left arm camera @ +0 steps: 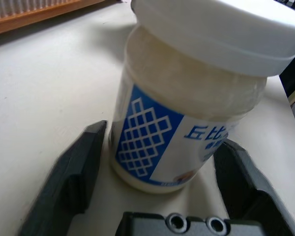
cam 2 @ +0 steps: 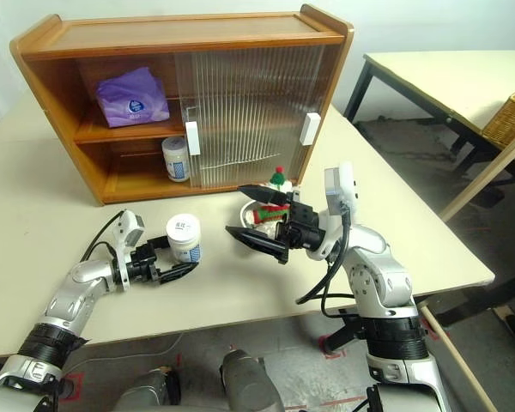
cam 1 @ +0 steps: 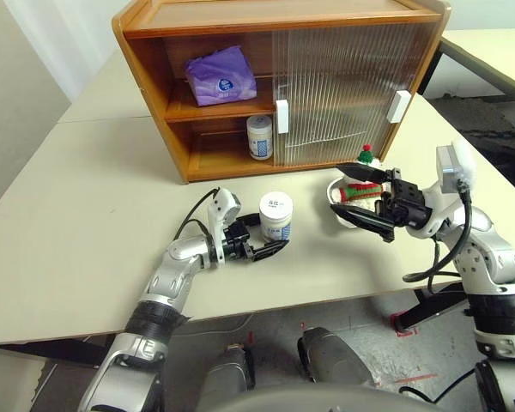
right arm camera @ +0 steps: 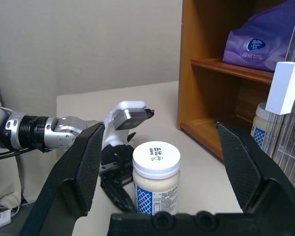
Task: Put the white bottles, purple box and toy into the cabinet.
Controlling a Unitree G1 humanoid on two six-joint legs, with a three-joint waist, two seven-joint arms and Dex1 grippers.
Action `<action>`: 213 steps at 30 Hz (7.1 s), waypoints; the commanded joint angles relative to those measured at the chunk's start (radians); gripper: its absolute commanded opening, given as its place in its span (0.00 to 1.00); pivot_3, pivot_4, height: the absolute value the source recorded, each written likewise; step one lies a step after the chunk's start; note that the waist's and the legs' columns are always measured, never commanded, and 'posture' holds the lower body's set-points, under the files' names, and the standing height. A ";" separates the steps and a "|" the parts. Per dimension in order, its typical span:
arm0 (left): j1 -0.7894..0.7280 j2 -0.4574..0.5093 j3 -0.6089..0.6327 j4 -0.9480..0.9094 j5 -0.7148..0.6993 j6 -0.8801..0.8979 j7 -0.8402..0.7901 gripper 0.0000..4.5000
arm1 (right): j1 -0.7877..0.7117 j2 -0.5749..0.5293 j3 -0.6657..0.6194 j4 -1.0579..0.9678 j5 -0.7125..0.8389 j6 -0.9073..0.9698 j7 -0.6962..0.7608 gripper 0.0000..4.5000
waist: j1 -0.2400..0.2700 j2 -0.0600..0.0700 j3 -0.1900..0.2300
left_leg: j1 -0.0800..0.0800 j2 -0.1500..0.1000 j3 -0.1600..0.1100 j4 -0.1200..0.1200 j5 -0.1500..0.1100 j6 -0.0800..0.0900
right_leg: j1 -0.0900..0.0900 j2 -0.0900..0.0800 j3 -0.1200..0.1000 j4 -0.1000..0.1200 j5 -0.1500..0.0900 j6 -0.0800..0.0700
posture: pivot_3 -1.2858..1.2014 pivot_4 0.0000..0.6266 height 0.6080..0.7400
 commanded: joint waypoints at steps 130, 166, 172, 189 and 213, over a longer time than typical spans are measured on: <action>-0.520 -0.242 0.095 0.315 0.092 -0.253 0.387 0.01 | 0.016 -0.043 -0.046 0.049 -0.012 -0.031 0.017 1.00 | 0.023 -0.012 0.009 | -0.001 -0.009 0.000 0.006 0.002 0.007 | 0.008 -0.001 0.001 -0.005 0.005 0.003 | 0.37 0.08 1.00; -0.544 -0.177 0.105 0.273 0.296 -0.134 0.780 0.01 | -0.002 -0.034 -0.034 0.069 -0.021 -0.036 0.023 1.00 | -0.056 -0.012 0.010 | 0.000 -0.017 0.001 0.010 0.006 0.011 | 0.011 0.002 0.003 -0.005 0.002 0.025 | 0.38 0.09 1.00; -0.532 -0.145 0.122 0.253 0.288 -0.117 0.784 0.01 | -0.005 -0.036 -0.035 0.072 -0.022 -0.034 0.028 1.00 | -0.056 -0.011 0.010 | 0.001 -0.017 0.001 0.009 0.006 0.011 | 0.010 0.002 0.003 -0.005 0.002 0.024 | 0.38 0.08 1.00; -0.452 -0.078 0.138 0.174 0.283 -0.068 0.805 0.01 | -0.012 -0.039 -0.035 0.086 -0.023 -0.036 0.047 1.00 | -0.047 -0.011 0.010 | 0.004 -0.017 0.000 0.004 0.006 0.009 | 0.008 -0.001 0.007 -0.005 0.004 0.020 | 0.39 0.07 1.00; -0.373 0.038 0.245 0.091 0.261 -0.018 0.874 0.01 | -0.033 -0.024 -0.021 0.114 -0.033 -0.042 0.064 1.00 | -0.011 -0.011 0.010 | 0.014 -0.019 -0.002 -0.008 0.005 0.007 | 0.007 0.003 0.027 -0.006 0.005 0.013 | 0.40 0.07 1.00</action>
